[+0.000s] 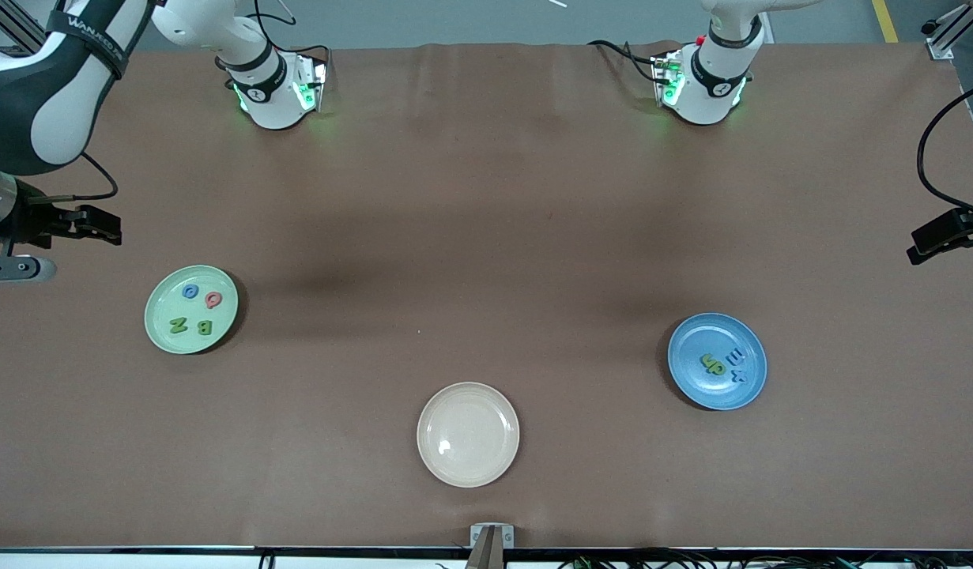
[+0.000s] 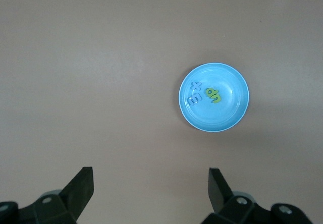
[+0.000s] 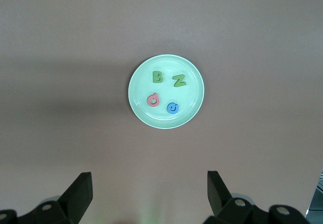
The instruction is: Sort upper and lower case letters into plates
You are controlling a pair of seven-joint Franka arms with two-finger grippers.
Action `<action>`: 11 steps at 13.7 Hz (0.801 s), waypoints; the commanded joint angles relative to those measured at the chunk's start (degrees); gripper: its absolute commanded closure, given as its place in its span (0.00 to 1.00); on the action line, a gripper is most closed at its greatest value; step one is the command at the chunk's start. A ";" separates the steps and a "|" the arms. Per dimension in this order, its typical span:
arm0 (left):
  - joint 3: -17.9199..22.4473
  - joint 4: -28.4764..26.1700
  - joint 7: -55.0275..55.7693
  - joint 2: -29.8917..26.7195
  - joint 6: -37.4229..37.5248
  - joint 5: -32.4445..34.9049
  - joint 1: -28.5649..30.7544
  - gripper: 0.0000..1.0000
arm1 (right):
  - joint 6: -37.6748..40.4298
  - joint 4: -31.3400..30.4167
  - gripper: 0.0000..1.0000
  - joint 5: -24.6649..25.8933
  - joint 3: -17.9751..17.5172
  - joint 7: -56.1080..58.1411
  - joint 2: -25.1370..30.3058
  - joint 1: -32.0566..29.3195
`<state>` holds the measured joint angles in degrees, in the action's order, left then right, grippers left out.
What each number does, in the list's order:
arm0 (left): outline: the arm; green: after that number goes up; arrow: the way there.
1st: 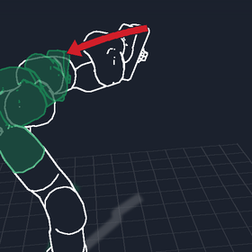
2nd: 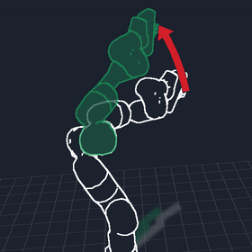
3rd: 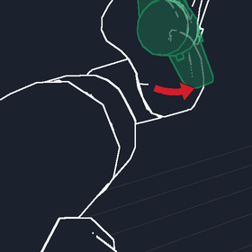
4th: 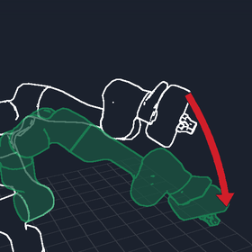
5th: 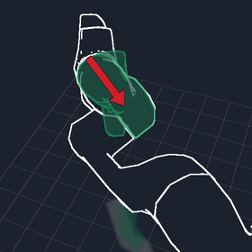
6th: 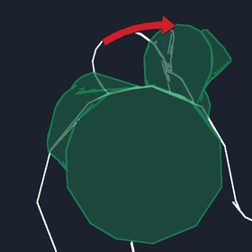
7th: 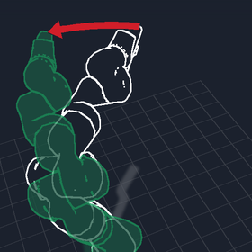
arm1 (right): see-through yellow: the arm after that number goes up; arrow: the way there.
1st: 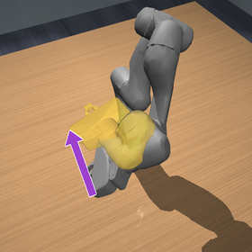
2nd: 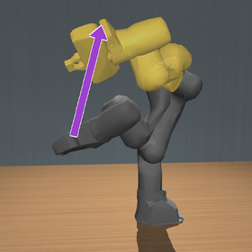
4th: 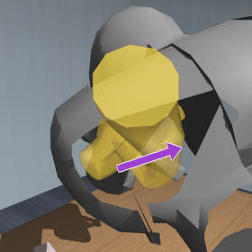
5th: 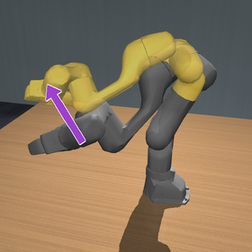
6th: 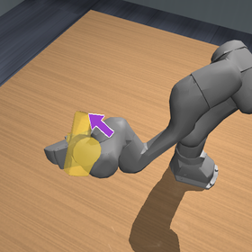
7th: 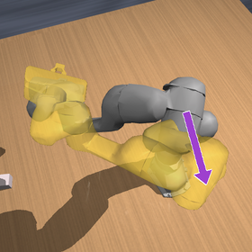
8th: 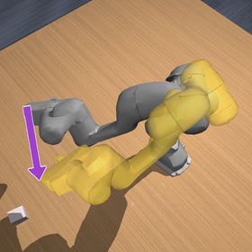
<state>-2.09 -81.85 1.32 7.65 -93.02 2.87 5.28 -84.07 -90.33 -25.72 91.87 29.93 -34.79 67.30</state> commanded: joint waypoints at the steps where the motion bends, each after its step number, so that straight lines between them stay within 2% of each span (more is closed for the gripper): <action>1: -0.02 0.28 -0.26 -0.53 0.12 0.20 0.17 0.00 | 0.13 1.12 0.00 1.11 -1.34 -0.75 0.60 -0.68; 3: -0.11 0.20 -0.53 -1.14 0.65 0.12 0.08 0.00 | 0.57 2.43 0.00 1.37 -2.39 -4.59 1.12 -1.64; 4: -0.20 -0.06 -0.70 -1.32 0.82 0.12 -0.01 0.00 | 0.57 3.66 0.00 1.55 -4.57 -8.88 1.82 -2.60; 5: -0.29 -0.15 -0.97 -1.33 1.17 0.12 -0.10 0.00 | 0.75 5.50 0.00 2.77 -9.38 -12.75 4.18 -5.66; 8: -2.12 -1.03 -0.97 -1.85 1.62 -0.50 -0.01 0.00 | 1.54 10.87 0.00 11.72 -29.48 -15.69 12.00 -19.96; 10: -2.40 -2.78 -0.79 -3.60 1.62 -1.37 -0.10 0.00 | 1.45 10.88 0.00 15.68 -46.43 -18.57 19.80 -34.26; 11: -2.40 -3.40 -0.36 -3.96 1.62 -2.68 -0.10 0.00 | 1.36 10.71 0.00 16.92 -54.96 -19.02 22.02 -42.17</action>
<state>-4.47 -82.43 1.30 6.59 -91.76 2.07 5.08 -83.44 -79.10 -12.77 54.52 13.92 -22.59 39.72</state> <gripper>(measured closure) 0.000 0.000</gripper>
